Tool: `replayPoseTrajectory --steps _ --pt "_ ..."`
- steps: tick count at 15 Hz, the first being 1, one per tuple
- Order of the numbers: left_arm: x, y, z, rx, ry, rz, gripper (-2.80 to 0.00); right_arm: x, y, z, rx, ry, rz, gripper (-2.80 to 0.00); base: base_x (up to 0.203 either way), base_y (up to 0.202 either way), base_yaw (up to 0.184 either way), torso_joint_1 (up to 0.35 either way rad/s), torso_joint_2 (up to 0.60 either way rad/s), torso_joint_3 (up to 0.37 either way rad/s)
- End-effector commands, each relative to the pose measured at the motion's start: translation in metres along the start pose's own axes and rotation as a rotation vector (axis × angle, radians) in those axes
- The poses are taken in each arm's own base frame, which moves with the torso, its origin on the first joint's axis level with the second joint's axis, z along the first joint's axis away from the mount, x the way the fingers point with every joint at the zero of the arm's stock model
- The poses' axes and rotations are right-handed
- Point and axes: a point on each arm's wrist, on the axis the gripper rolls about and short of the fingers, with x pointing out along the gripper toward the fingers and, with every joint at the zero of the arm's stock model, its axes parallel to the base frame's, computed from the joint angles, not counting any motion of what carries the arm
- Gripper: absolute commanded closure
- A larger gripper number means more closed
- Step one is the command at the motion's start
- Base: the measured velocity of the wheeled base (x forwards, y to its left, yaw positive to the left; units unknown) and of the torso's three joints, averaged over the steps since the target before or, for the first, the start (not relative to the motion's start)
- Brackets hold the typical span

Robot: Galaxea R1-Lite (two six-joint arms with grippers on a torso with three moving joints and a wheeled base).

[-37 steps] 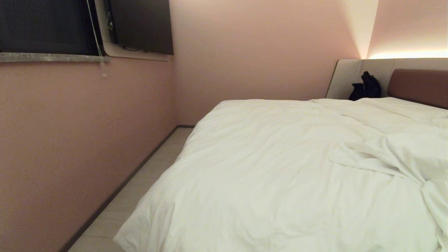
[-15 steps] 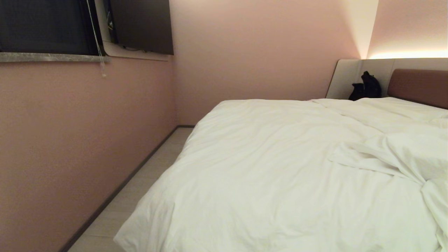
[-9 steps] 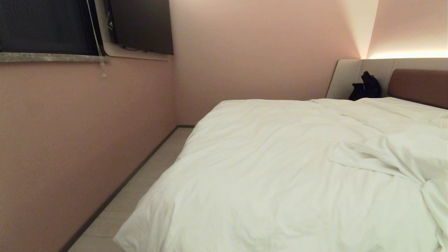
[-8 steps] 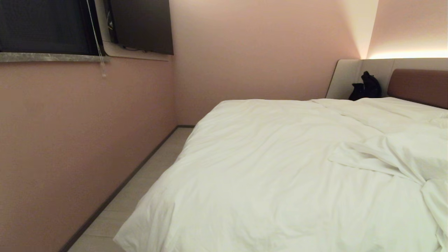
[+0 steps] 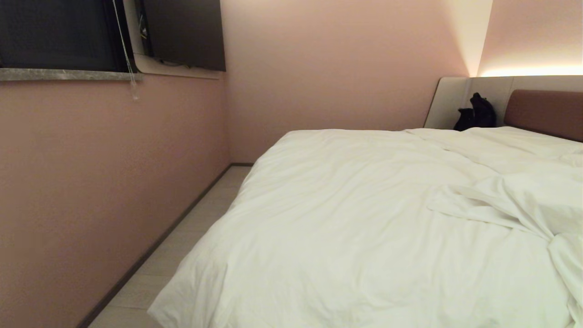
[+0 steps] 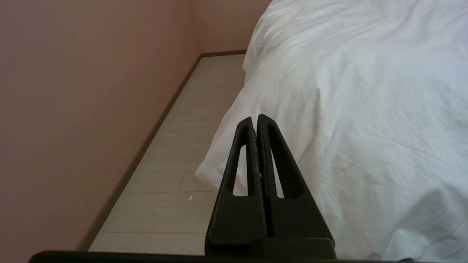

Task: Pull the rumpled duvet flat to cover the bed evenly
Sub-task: Hold the folded corner of the quilt

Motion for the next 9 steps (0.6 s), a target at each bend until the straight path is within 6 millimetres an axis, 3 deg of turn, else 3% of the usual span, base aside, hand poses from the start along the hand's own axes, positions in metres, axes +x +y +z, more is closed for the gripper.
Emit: replayPoseTrajectory --steps 1,9 --pt "0.0 0.0 -0.0001 0.0 0.0 0.0 0.0 0.0001 0.0 0.0001 0.0 0.001 0.0 0.0 0.0 0.0 0.0 0.0 0.0 0.0" --pt "0.0 0.0001 -0.0001 -0.012 0.0 0.004 0.0 0.0001 0.0 0.0001 0.0 0.001 0.0 0.0 0.0 0.0 0.0 0.0 0.0 0.0"
